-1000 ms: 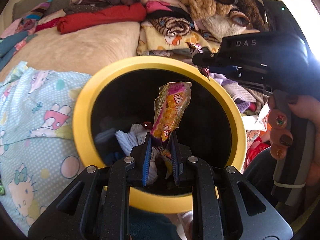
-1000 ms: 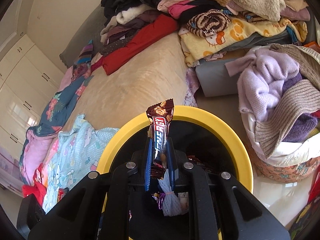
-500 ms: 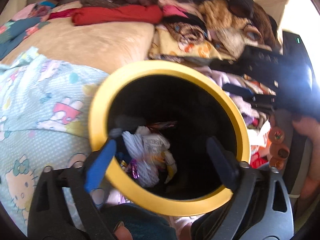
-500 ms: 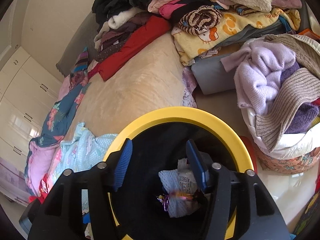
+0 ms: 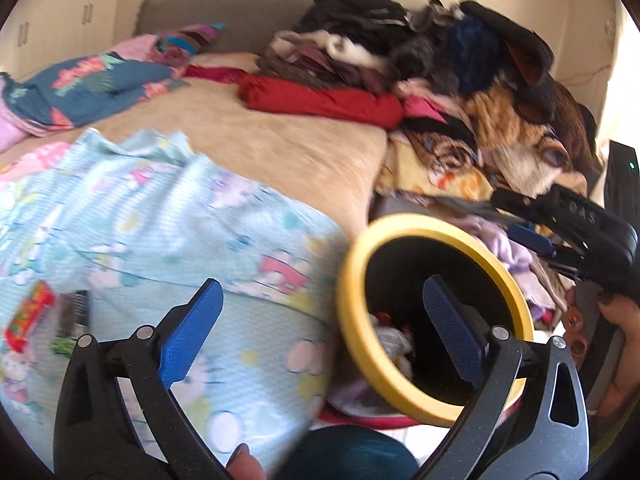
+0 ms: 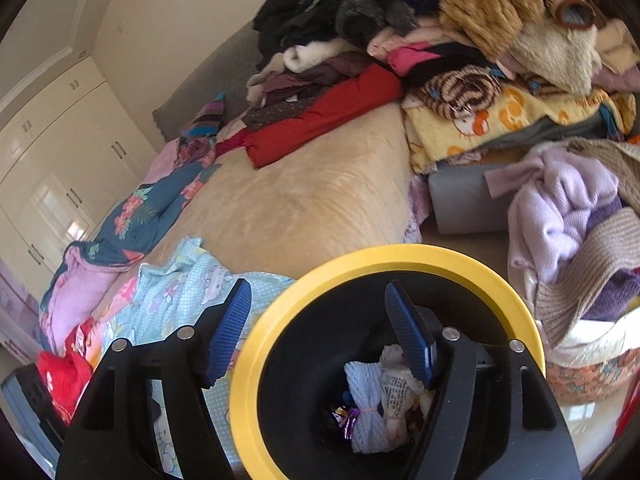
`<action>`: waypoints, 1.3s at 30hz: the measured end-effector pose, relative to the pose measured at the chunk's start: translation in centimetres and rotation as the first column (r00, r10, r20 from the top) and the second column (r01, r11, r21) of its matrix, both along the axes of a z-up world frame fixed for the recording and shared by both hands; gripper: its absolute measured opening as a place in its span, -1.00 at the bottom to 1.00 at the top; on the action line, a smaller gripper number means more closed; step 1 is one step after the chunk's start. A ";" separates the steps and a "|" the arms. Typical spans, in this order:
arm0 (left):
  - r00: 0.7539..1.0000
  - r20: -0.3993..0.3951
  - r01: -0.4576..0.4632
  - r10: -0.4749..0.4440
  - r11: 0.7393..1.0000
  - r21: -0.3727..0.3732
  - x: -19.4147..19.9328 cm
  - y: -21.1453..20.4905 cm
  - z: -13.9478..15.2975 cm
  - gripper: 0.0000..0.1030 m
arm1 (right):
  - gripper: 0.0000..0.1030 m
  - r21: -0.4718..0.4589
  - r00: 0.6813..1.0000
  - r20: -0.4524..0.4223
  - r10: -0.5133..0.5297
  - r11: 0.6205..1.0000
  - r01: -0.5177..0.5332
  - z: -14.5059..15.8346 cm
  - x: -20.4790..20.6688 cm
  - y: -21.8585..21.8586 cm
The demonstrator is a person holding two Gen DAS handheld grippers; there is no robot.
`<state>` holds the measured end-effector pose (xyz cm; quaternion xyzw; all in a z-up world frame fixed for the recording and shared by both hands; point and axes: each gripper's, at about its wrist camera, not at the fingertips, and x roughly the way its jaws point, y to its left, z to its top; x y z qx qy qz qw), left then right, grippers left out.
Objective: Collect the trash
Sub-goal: 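Move both tools back over the red candy tube and black packet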
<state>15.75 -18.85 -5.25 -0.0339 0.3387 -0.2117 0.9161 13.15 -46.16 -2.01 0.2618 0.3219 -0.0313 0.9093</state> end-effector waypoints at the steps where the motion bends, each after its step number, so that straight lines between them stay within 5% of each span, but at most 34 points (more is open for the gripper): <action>1: 1.000 0.008 -0.015 0.015 1.000 -0.003 0.0 0.7 0.2 0.79 | 0.33 -0.011 1.000 0.010 0.014 1.000 -0.014 0.2 0.1 0.6; 21: 0.969 0.062 -0.238 0.239 0.971 -0.026 0.6 12.5 1.8 0.79 | 0.42 -0.118 0.949 0.027 0.313 0.944 -0.308 0.9 1.2 14.0; 39: 0.903 -0.028 -0.429 0.428 0.903 -0.022 1.6 24.3 -1.4 0.79 | 0.46 -0.125 0.838 -0.083 0.540 0.829 -0.546 -1.8 3.1 26.3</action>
